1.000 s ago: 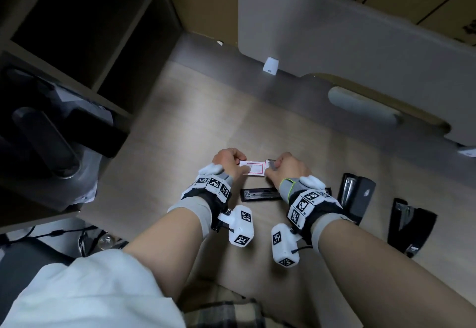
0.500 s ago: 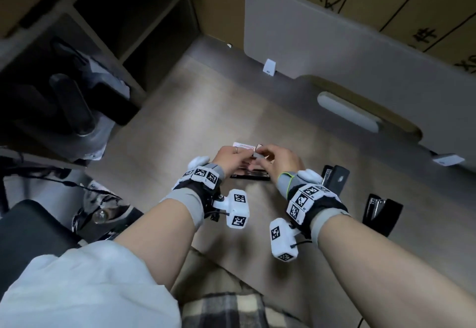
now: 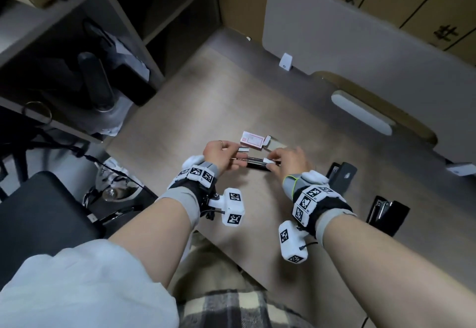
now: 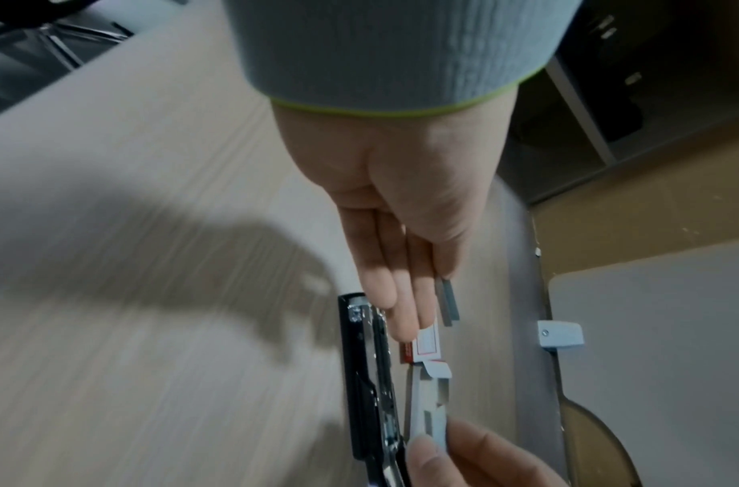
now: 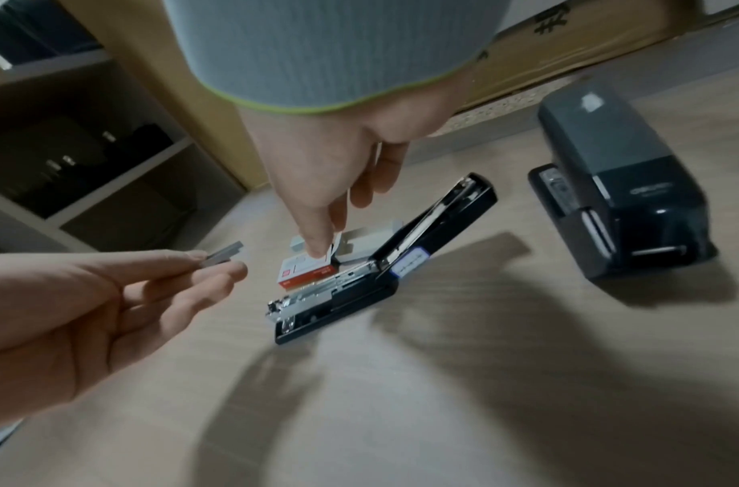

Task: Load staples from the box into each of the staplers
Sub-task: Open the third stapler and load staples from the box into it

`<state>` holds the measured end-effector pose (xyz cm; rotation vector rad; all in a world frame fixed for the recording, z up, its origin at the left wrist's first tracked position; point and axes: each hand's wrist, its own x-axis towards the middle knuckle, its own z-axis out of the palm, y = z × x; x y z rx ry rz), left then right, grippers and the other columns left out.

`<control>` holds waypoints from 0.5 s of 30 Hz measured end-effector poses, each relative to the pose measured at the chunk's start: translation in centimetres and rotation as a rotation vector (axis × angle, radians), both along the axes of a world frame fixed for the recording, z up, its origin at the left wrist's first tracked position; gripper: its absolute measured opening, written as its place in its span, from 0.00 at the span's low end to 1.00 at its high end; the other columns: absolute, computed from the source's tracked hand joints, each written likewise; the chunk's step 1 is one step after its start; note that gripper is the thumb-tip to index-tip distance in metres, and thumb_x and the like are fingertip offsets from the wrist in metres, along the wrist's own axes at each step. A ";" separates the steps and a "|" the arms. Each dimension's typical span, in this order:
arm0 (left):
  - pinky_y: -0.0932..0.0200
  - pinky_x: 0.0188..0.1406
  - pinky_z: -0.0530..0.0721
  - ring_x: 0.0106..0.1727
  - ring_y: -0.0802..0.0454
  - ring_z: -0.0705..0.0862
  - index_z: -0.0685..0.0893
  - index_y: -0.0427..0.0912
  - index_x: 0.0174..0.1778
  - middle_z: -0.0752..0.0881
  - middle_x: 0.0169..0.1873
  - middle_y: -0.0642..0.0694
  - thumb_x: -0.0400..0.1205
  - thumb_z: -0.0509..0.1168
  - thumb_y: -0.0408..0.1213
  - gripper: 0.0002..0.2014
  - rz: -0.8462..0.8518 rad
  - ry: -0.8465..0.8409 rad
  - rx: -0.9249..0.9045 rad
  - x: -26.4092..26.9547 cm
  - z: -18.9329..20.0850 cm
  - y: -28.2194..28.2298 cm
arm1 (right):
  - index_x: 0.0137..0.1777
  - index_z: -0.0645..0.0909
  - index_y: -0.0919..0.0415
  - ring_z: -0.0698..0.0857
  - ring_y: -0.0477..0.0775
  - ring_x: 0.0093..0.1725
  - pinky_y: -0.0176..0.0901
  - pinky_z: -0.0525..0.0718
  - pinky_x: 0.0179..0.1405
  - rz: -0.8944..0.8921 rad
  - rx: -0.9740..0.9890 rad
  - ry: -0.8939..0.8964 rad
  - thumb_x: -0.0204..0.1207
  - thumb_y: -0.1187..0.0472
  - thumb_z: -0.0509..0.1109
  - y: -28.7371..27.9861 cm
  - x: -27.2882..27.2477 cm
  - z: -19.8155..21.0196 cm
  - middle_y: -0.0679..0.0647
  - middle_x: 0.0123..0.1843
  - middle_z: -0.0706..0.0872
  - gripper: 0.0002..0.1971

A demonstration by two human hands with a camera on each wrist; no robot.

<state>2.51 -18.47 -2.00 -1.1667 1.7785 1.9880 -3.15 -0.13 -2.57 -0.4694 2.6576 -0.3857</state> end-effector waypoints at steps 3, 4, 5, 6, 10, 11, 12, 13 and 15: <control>0.63 0.22 0.85 0.29 0.47 0.91 0.85 0.37 0.49 0.92 0.43 0.34 0.84 0.65 0.35 0.06 0.038 -0.023 0.023 0.1 -0.9 -1.0 | 0.55 0.85 0.42 0.76 0.56 0.61 0.47 0.71 0.58 0.097 0.104 0.007 0.76 0.47 0.70 -1.2 -0.5 -0.7 0.45 0.54 0.89 0.10; 0.63 0.22 0.85 0.28 0.47 0.91 0.85 0.37 0.49 0.92 0.42 0.34 0.84 0.66 0.35 0.06 0.052 -0.027 0.026 0.1 -1.1 -1.2 | 0.55 0.85 0.42 0.76 0.56 0.62 0.48 0.69 0.57 0.114 0.125 0.006 0.76 0.46 0.69 -1.5 -0.6 -0.8 0.45 0.54 0.89 0.10; 0.62 0.22 0.85 0.27 0.47 0.90 0.85 0.36 0.50 0.92 0.40 0.33 0.84 0.66 0.35 0.07 0.065 -0.031 0.024 0.3 -1.3 -1.5 | 0.55 0.85 0.42 0.76 0.56 0.62 0.48 0.68 0.57 0.128 0.141 0.008 0.76 0.46 0.69 -1.8 -0.6 -0.8 0.45 0.54 0.89 0.10; 0.61 0.23 0.86 0.27 0.46 0.90 0.85 0.34 0.51 0.92 0.38 0.33 0.84 0.67 0.35 0.08 0.071 -0.038 0.019 0.3 -1.7 -1.9 | 0.55 0.85 0.42 0.76 0.57 0.62 0.48 0.68 0.57 0.136 0.151 0.007 0.76 0.46 0.69 -2.4 -0.6 -1.1 0.45 0.54 0.89 0.10; 0.61 0.24 0.87 0.29 0.46 0.90 0.84 0.29 0.55 0.91 0.43 0.29 0.83 0.67 0.33 0.10 0.100 -0.069 0.056 -0.1 -3.3 -3.7 | 0.53 0.86 0.42 0.76 0.57 0.60 0.50 0.68 0.58 0.146 0.158 0.003 0.75 0.46 0.70 -4.5 -0.7 -2.1 0.45 0.53 0.90 0.09; 0.61 0.24 0.87 0.28 0.48 0.90 0.84 0.29 0.56 0.90 0.44 0.27 0.83 0.67 0.33 0.10 0.109 -0.070 0.071 -0.3 -3.6 -4.1 | 0.53 0.86 0.42 0.77 0.57 0.60 0.50 0.68 0.58 0.148 0.158 0.003 0.75 0.46 0.70 -4.9 -0.8 -2.3 0.45 0.52 0.90 0.09; 0.62 0.23 0.87 0.28 0.49 0.90 0.84 0.29 0.56 0.90 0.45 0.27 0.83 0.68 0.33 0.11 0.113 -0.070 0.075 -0.4 -3.7 -4.3 | 0.53 0.86 0.43 0.77 0.57 0.59 0.50 0.69 0.58 0.152 0.152 0.010 0.75 0.46 0.70 -5.0 -0.7 -2.4 0.45 0.52 0.90 0.09; 0.63 0.23 0.86 0.28 0.50 0.90 0.84 0.29 0.56 0.90 0.46 0.27 0.83 0.68 0.33 0.11 0.110 -0.069 0.076 -0.6 -3.7 -4.4 | 0.53 0.87 0.43 0.77 0.56 0.59 0.50 0.69 0.58 0.156 0.146 0.017 0.75 0.45 0.70 -5.1 -0.7 -2.5 0.45 0.51 0.90 0.10; 0.64 0.24 0.86 0.27 0.52 0.89 0.85 0.30 0.54 0.91 0.46 0.29 0.83 0.68 0.33 0.09 0.096 -0.066 0.064 -0.8 -3.8 -4.8 | 0.52 0.87 0.43 0.76 0.56 0.58 0.50 0.69 0.58 0.163 0.136 0.034 0.74 0.45 0.70 -5.1 -0.6 -2.8 0.46 0.51 0.90 0.10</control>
